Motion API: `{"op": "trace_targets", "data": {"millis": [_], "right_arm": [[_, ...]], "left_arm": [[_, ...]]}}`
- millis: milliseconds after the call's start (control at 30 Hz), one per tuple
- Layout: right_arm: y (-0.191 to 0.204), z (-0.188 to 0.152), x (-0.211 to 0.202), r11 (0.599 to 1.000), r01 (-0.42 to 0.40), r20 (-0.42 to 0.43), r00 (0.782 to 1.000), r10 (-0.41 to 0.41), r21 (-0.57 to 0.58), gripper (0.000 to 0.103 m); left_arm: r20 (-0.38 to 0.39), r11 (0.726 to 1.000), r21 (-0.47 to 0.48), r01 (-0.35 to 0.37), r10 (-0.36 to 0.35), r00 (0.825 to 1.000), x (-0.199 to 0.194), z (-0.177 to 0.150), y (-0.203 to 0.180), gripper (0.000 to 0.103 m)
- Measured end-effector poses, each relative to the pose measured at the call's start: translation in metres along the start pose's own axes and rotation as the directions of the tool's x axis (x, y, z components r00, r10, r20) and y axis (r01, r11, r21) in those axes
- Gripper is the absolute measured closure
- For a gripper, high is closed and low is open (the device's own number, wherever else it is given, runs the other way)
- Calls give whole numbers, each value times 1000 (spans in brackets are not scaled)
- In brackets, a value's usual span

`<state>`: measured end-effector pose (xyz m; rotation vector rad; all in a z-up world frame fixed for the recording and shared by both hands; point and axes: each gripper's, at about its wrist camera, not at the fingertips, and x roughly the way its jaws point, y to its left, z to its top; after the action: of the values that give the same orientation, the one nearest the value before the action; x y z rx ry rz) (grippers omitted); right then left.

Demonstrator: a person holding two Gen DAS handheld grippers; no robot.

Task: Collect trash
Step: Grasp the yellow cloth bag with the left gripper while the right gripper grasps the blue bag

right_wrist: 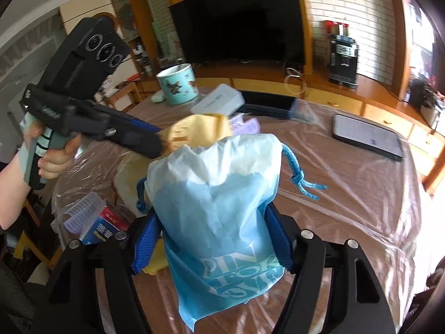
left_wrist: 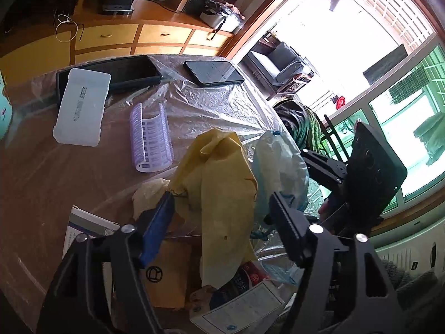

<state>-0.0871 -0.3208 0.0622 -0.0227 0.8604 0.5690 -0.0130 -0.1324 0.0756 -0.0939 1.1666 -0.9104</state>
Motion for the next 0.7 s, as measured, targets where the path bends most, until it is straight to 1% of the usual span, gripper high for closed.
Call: {"op": "trace_targets", "data": {"millis": [33, 100, 167, 267, 300, 333, 367, 400, 433, 467, 533, 600, 633, 667, 700], "right_arm": [[-3, -1, 0, 999, 38, -22, 999, -38, 5, 34], [-7, -4, 0, 996, 91, -42, 995, -90, 10, 31], [-12, -5, 0, 993, 118, -51, 992, -117, 28, 25], [-17, -9, 8, 981, 194, -84, 978, -191, 29, 21], [-19, -11, 11, 977, 211, -88, 974, -208, 26, 21], [-21, -13, 14, 977, 210, -96, 974, -206, 32, 21], [-23, -14, 16, 978, 204, -99, 975, -199, 45, 21], [-26, -16, 19, 978, 199, -100, 976, -192, 63, 21], [-28, -16, 19, 979, 190, -100, 978, -182, 79, 24], [-32, -17, 20, 980, 166, -99, 983, -156, 105, 32], [-39, -18, 23, 978, 134, -98, 988, -120, 157, 36], [-39, -17, 24, 978, 136, -85, 989, -123, 161, 36], [-37, -16, 24, 977, 150, -71, 988, -140, 155, 35], [-35, -15, 23, 975, 166, -60, 985, -159, 147, 22], [-32, -13, 23, 972, 190, -44, 982, -186, 136, 14]], "left_arm": [[-5, 1000, 12, -23, 23, 1000, 2, 1, -3, 21], [-25, 996, 45, -73, 74, 997, 9, 4, -9, 19], [-47, 991, 76, -115, 118, 992, 19, 5, -16, 19], [-59, 969, 126, -213, 221, 973, 35, 5, -23, 19], [-53, 958, 147, -246, 256, 965, 40, 5, -26, 19], [-48, 953, 160, -258, 269, 962, 42, 4, -28, 19], [-45, 950, 168, -262, 273, 961, 43, 3, -28, 24], [-43, 947, 175, -269, 280, 959, 44, 1, -29, 35], [-47, 946, 178, -270, 282, 958, 45, 0, -28, 40], [-47, 947, 175, -268, 280, 959, 44, -1, -27, 41], [-38, 952, 162, -258, 267, 963, 41, -3, -23, 46], [-24, 957, 144, -253, 259, 966, 38, -4, -21, 48], [-19, 958, 144, -250, 255, 967, 37, -5, -21, 48], [-13, 958, 144, -248, 252, 968, 35, -6, -21, 48], [-9, 958, 144, -248, 252, 968, 34, -7, -22, 48]]}}
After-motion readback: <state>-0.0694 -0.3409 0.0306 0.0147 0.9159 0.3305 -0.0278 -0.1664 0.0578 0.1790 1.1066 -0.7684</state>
